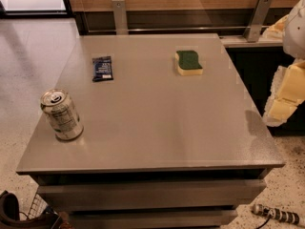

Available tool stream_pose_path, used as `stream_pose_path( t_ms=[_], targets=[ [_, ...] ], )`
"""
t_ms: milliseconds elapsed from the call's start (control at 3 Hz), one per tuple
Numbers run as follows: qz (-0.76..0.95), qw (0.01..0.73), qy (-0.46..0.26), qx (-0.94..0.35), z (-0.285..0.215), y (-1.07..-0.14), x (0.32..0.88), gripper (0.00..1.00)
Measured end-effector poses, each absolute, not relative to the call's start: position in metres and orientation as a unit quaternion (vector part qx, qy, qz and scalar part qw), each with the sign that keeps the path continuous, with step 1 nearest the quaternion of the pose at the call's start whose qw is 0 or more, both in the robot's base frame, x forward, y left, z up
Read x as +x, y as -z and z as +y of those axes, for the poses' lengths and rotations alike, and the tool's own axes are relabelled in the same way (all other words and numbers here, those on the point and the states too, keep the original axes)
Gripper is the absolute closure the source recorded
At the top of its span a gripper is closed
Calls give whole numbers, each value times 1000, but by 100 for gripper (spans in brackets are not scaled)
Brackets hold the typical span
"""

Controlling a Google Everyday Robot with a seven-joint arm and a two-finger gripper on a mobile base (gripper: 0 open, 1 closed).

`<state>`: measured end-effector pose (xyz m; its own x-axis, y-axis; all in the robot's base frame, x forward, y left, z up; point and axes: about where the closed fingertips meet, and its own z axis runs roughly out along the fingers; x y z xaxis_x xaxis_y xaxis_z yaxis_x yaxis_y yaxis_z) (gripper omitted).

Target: Pick 7up can

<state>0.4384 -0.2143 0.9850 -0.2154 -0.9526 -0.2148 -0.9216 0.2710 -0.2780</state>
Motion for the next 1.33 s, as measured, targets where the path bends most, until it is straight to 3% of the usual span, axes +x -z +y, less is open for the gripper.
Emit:
stream_pose_path(
  t_ms=[667,1333],
  targets=[
    [771,186,33,-609,-207,-983,443,0],
    [728,290,-56,-619,-170,-958,476,0]
  ],
)
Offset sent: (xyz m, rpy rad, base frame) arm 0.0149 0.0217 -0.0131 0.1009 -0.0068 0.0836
